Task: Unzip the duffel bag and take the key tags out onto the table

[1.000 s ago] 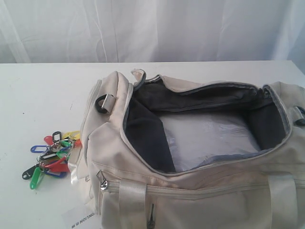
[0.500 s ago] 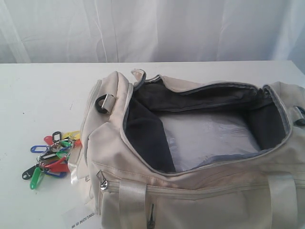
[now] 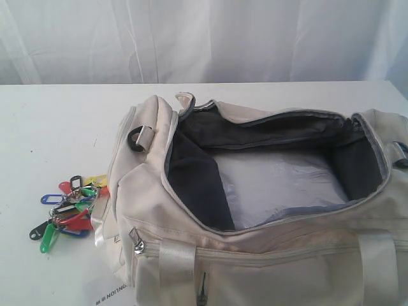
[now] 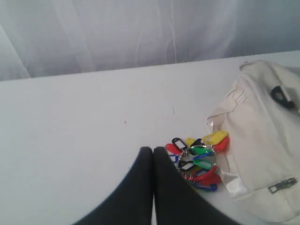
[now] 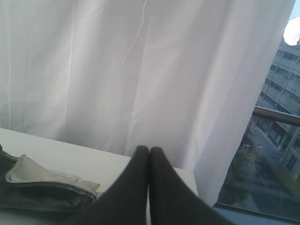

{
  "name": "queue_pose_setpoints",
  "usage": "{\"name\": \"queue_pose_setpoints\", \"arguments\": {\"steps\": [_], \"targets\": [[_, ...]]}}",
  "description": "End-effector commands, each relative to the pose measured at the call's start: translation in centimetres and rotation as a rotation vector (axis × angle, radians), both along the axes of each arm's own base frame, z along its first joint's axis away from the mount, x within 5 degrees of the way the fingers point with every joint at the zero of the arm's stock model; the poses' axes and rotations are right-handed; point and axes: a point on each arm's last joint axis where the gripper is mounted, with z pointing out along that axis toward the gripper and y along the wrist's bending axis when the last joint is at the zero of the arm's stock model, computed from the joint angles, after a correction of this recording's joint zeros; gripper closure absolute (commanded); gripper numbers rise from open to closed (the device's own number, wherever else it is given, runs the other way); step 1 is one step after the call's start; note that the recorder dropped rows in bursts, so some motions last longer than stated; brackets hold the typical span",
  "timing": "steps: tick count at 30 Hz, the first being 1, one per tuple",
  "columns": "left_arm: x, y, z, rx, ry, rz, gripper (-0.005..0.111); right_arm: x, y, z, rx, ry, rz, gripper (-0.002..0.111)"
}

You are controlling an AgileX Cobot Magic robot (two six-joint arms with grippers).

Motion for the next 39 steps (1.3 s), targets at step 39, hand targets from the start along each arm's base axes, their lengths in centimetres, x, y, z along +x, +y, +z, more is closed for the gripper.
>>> {"name": "queue_pose_setpoints", "arguments": {"steps": [39], "targets": [[5.6, 1.0, -15.5, 0.001, 0.101, -0.015, 0.107, -0.7, -1.0, 0.0, 0.002, -0.019, -0.221, 0.108]]}}
